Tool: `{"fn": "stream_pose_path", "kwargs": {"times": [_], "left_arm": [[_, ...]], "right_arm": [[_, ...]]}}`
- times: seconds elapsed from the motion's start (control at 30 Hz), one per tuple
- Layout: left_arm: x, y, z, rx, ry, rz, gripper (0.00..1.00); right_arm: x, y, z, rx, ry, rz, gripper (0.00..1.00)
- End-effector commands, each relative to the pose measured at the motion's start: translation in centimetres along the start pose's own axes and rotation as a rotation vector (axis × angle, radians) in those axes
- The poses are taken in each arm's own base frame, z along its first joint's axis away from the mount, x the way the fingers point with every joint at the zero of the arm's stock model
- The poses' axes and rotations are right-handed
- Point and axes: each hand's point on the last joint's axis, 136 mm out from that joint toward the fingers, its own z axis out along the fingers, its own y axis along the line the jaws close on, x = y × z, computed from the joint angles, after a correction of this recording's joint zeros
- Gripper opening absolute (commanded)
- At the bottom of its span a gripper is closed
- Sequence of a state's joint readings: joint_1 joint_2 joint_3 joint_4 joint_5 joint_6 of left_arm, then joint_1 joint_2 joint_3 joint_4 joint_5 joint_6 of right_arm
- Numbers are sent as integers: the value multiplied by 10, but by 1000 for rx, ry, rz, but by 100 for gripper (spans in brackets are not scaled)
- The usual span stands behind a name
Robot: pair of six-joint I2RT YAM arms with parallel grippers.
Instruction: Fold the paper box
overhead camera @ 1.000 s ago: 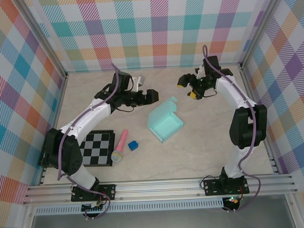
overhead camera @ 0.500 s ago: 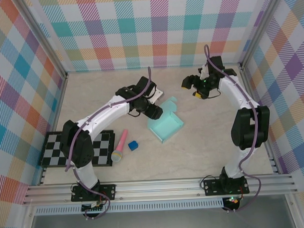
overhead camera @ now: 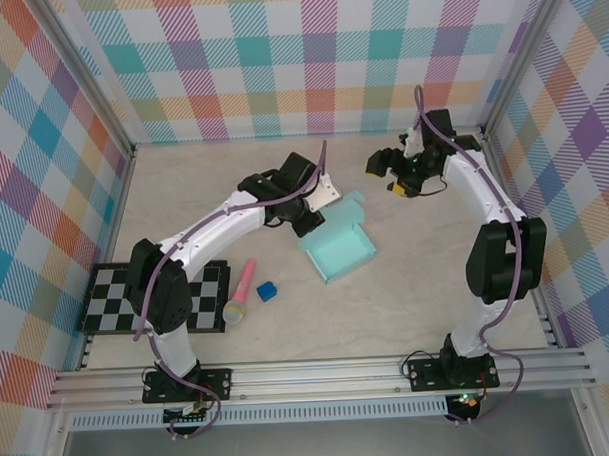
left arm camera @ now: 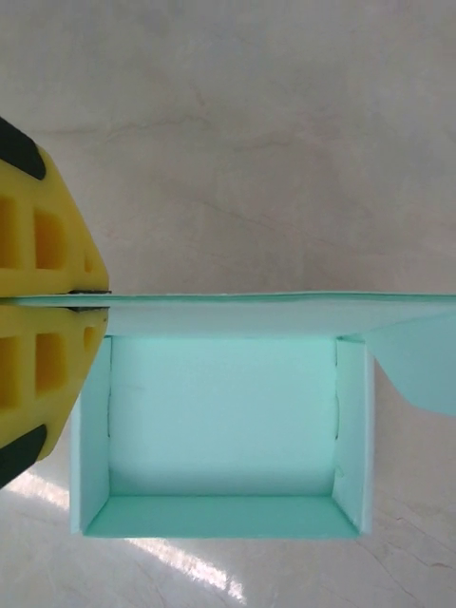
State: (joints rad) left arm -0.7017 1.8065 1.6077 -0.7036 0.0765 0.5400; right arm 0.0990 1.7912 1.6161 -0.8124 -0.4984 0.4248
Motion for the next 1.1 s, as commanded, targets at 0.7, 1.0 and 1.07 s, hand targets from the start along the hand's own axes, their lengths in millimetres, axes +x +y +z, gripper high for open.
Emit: {"fn": "stream_pose_path", "kwargs": {"times": [0.7,1.0,1.07], "left_arm": [[-51,5,-1,270,-293,485,0],[-55,12,7,262,-269,493,0],[-54,14,8,254,-258,493,0]], "right_arm": [[51,38,-21,-162,-89,-1557,88],[74,46,-1,-221,8,-1602,58],[79,49,2,-221,17,-1611,57]]}}
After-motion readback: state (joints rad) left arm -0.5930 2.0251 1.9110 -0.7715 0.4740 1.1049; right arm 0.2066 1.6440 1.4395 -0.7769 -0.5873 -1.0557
